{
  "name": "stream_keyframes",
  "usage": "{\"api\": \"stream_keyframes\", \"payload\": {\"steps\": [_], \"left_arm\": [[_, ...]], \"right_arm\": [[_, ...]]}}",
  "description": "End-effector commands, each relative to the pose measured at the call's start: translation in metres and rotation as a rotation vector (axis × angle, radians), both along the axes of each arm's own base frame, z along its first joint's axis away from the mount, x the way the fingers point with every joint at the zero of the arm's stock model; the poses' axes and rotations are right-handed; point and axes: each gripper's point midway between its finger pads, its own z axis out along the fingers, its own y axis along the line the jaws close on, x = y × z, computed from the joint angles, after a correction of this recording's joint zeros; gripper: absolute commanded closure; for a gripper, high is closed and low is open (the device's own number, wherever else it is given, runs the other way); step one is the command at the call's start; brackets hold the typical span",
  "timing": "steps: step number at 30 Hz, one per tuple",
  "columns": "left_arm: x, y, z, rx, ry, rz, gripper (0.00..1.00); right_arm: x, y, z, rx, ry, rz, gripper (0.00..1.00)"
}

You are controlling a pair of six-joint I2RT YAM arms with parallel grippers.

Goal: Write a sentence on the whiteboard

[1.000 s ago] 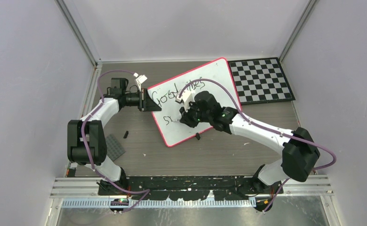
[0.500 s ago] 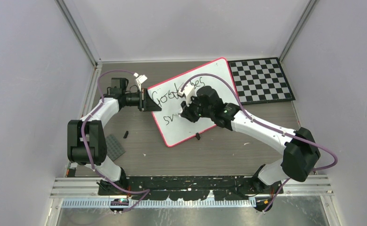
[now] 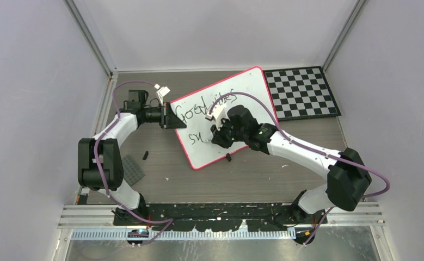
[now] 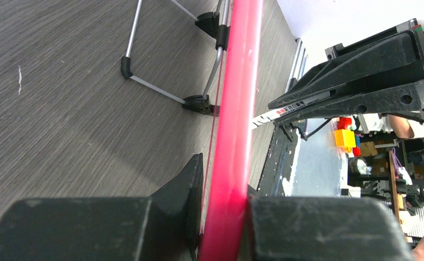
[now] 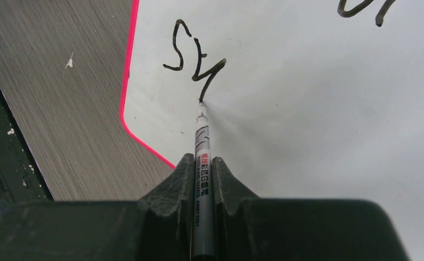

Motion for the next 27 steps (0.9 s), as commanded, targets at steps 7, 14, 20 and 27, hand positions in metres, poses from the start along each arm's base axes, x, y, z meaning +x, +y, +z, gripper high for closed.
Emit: {"api": "stream_keyframes", "payload": {"steps": [7,14,20,27], "left_arm": [[0.001,0.002,-0.001,0.021,0.045,0.021,1.0],[-0.002,0.002,0.0,0.026,0.038,0.012,1.0],[-0.001,0.002,-0.001,0.026,0.043,0.011,1.0],[0.001,0.001,-0.001,0.026,0.041,0.008,1.0]], "right_arm": [[0.008,-0.008,0.032,0.014,-0.083,-0.02,1.0],[0.013,-0.001,0.063,0.085,-0.124,-0.024,1.0],[0.021,0.007,0.068,0.102,-0.139,-0.026,1.0],[0.03,0.011,0.061,0.078,-0.144,-0.029,1.0]]}}
